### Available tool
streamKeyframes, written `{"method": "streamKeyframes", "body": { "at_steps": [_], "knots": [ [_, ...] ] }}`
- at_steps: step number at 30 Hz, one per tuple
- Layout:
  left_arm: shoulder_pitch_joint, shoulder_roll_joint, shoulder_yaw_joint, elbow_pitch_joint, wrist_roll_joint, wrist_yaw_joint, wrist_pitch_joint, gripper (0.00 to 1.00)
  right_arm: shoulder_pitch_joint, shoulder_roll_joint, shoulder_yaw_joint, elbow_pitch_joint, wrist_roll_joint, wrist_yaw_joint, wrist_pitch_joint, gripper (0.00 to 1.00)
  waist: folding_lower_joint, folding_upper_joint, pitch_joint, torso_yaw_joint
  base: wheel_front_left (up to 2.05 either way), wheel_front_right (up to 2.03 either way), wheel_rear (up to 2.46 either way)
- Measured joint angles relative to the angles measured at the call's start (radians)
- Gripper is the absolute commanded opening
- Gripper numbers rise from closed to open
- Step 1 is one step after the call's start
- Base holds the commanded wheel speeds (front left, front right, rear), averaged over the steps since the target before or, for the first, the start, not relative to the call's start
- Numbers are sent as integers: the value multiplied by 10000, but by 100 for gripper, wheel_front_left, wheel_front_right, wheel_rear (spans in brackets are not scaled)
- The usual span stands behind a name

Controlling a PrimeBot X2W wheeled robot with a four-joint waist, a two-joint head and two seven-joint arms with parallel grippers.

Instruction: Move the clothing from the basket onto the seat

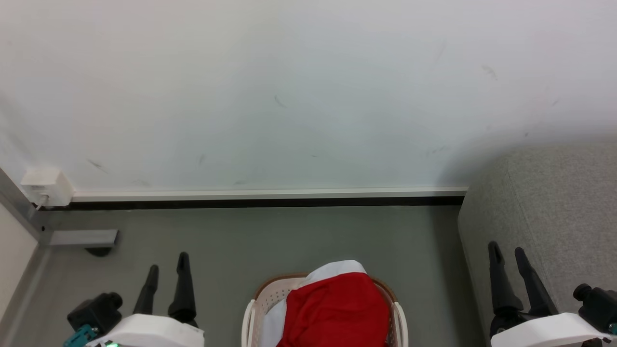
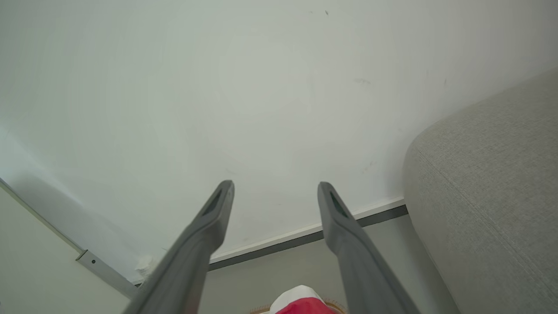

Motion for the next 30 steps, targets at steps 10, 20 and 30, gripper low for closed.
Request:
{"method": "streamKeyframes", "body": {
  "at_steps": [10,20,30],
  "knots": [
    [-7,21,-117,-58,1005,159,-232,100,-15,-4,268,61,-949,0,-251,100,0,0,4,-7,0,0,0],
    [-10,17,-244,-117,1935,295,-460,100,-40,-17,445,81,-1753,0,-476,100,0,0,-18,-12,0,0,0],
    [-9,10,-255,-188,2888,384,-706,100,-55,-35,506,209,-2485,0,-723,100,0,0,-39,-24,0,0,0]
  ]
}}
